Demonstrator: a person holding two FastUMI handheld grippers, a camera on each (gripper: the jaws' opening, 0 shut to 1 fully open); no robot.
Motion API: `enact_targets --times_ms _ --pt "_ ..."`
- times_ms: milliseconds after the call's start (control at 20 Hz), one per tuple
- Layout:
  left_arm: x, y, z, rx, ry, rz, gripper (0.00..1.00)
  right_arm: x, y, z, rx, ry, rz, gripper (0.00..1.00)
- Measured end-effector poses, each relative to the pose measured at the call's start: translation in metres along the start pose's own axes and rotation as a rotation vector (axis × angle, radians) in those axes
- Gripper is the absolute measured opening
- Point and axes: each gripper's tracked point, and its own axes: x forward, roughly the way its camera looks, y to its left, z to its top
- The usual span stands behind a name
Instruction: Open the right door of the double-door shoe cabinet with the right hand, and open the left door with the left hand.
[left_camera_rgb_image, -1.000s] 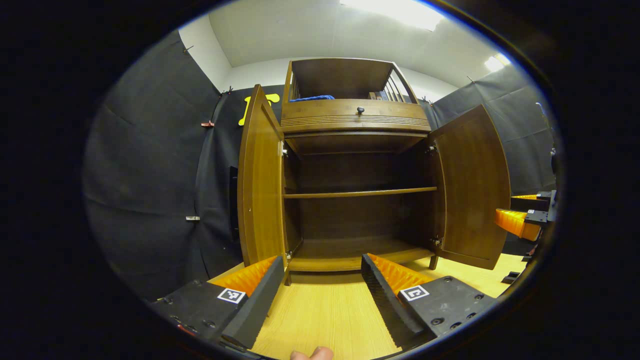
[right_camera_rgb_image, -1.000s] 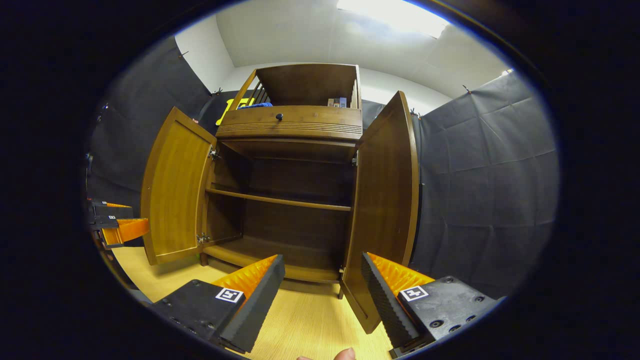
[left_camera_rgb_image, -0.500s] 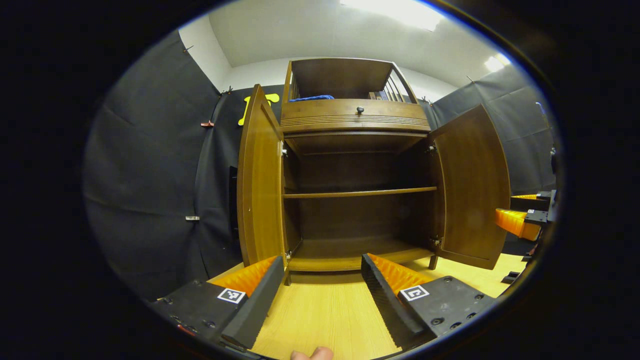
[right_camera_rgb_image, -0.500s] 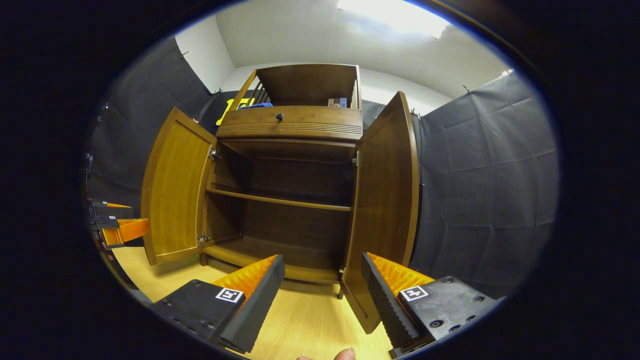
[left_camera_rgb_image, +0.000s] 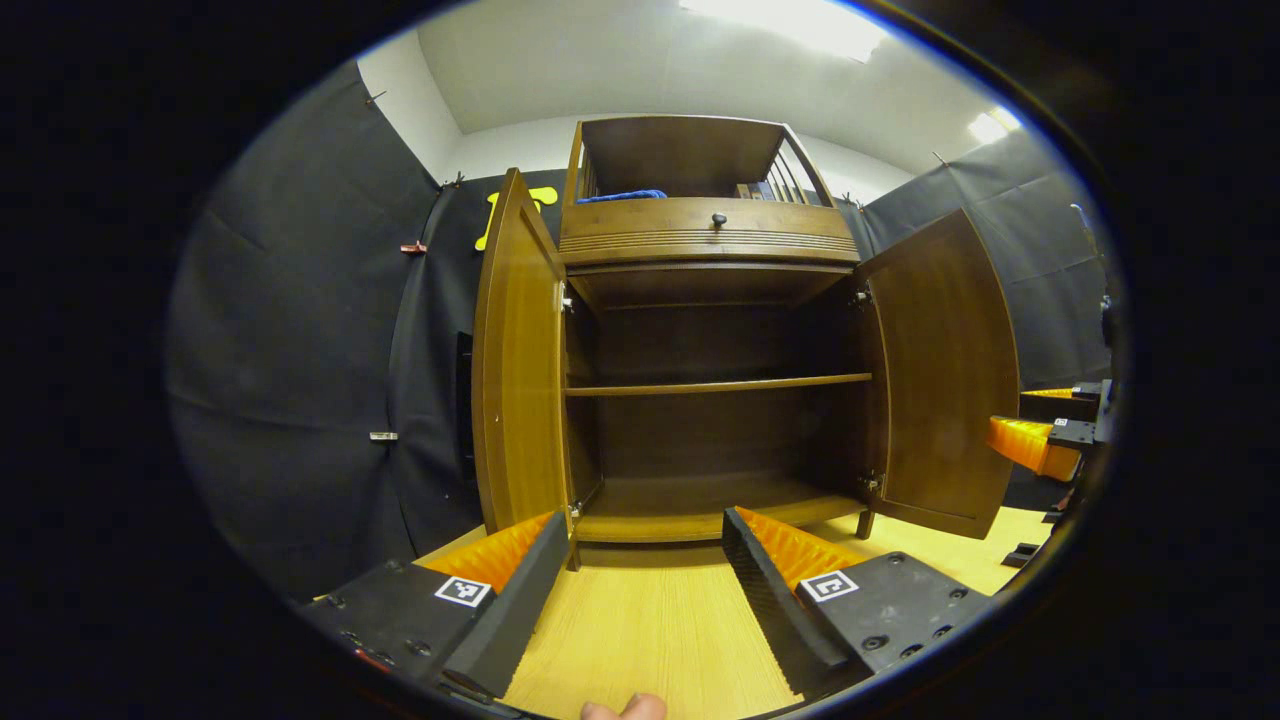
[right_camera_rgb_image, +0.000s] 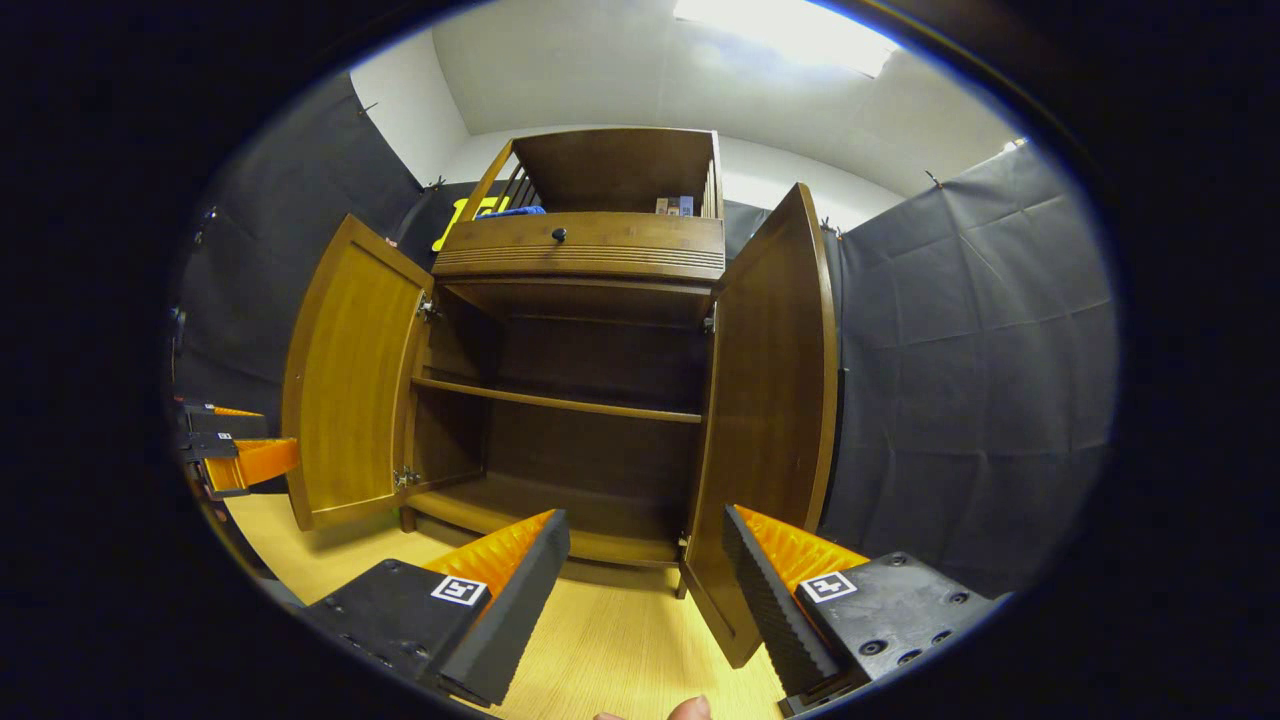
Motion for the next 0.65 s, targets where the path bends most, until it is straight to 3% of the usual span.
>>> enact_targets --times_ms 50,100,650 --pt "0.0 -0.0004 -0.0007 -0.001 0.0 -0.001 1.0 0.0005 0.0 -0.0004 0.001 0.001 0.0 0.98" --pt "0.0001 -0.0007 0.0 -0.002 0.0 0.0 0.96 0.0004 -0.0007 -0.0007 0.002 0.003 -0.001 0.97" --pt "-0.0005 -0.0016 -0.0008 0.003 0.001 -0.003 0.96 0.0 0.0 0.0 -0.003 0.002 0.001 0.98"
